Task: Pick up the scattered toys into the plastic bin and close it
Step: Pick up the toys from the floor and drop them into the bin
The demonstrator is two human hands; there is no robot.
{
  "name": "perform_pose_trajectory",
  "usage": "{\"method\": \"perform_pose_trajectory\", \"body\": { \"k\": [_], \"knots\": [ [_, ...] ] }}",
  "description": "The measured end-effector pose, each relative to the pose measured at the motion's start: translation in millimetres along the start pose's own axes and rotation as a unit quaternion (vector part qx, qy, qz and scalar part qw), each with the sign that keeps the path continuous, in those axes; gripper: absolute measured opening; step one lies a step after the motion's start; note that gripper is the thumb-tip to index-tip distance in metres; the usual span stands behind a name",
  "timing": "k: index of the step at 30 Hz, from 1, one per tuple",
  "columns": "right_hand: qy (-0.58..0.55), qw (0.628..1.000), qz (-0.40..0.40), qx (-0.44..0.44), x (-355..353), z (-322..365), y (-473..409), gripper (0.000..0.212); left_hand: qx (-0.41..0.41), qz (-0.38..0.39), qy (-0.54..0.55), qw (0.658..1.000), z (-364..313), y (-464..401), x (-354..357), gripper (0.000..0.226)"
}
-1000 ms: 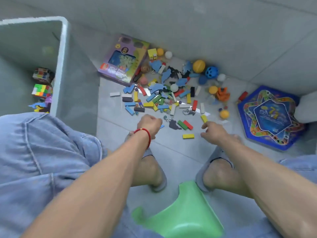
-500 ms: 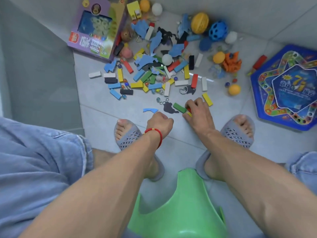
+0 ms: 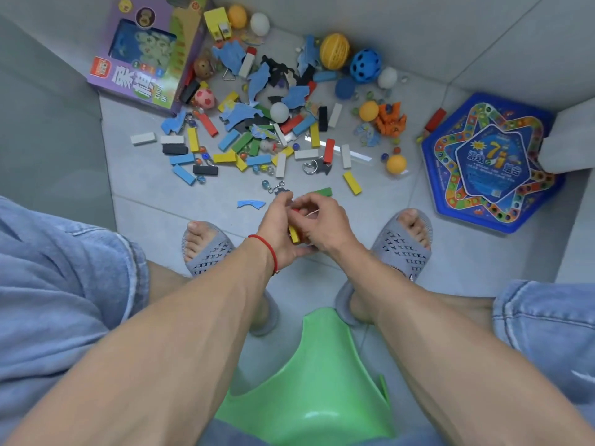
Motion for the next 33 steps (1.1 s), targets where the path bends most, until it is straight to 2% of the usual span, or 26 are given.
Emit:
{"method": "perform_pose_trajectory", "body": {
  "k": [2,5,7,10,12,16,20,23,26,28,30,33],
  "knots": [
    [0.066,0.996,-0.007,-0.058,-2,19,3,0.022,-0.001,0.014,0.06,0.998,1,-2,1,0.042],
    [0.076,0.986,-0.12,-0.084,-35,23,-8,0.019,0.006,-0.007,0.066,0.998,-6,-3,-2,0.033],
    [0.152,0.967,-0.187,-0.079,-59,13,-22,0.022,0.002,-0.033,0.042,0.999,-8,-1,-7,0.025],
    [0.306,0.934,-0.179,-0.048,-75,-7,-55,0.034,0.0,-0.026,0.046,0.999,-9,3,-7,0.027],
    [0.359,0.916,-0.173,-0.055,-76,-16,-72,0.034,0.004,-0.02,0.048,0.999,-8,3,-8,0.029],
    [0.343,0.914,-0.194,-0.096,-71,-19,-74,0.033,0.01,-0.022,0.04,0.999,-8,3,-8,0.024],
    [0.228,0.913,-0.311,-0.132,-111,-16,-52,0.031,-0.008,-0.032,0.01,0.999,-4,-4,-2,0.023],
    [0.194,0.917,-0.342,-0.064,-158,-23,-55,0.031,-0.009,-0.023,-0.002,1.0,1,-4,8,0.025],
    [0.217,0.918,-0.331,-0.029,-184,-23,-65,0.06,-0.008,-0.011,-0.008,1.0,4,0,15,0.027],
    [0.236,0.924,-0.299,-0.01,-184,-26,-78,0.072,-0.006,-0.014,-0.011,1.0,4,3,14,0.027],
    [0.245,0.929,-0.276,0.004,-178,-32,-90,0.073,-0.004,-0.022,-0.015,1.0,3,6,9,0.027],
    [0.264,0.925,-0.273,0.028,-172,-38,-98,0.06,-0.004,-0.037,-0.023,0.999,4,8,-1,0.026]
  ]
}}
Point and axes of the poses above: each hand's wrist, its own y-axis away from the middle knuckle, its own x-axis out of the palm, z = x × y, the point moved 10 cm from there along -y, towards the middle knuckle, and after that the axes turned 7 degrees about -y, right-handed, at the moved point
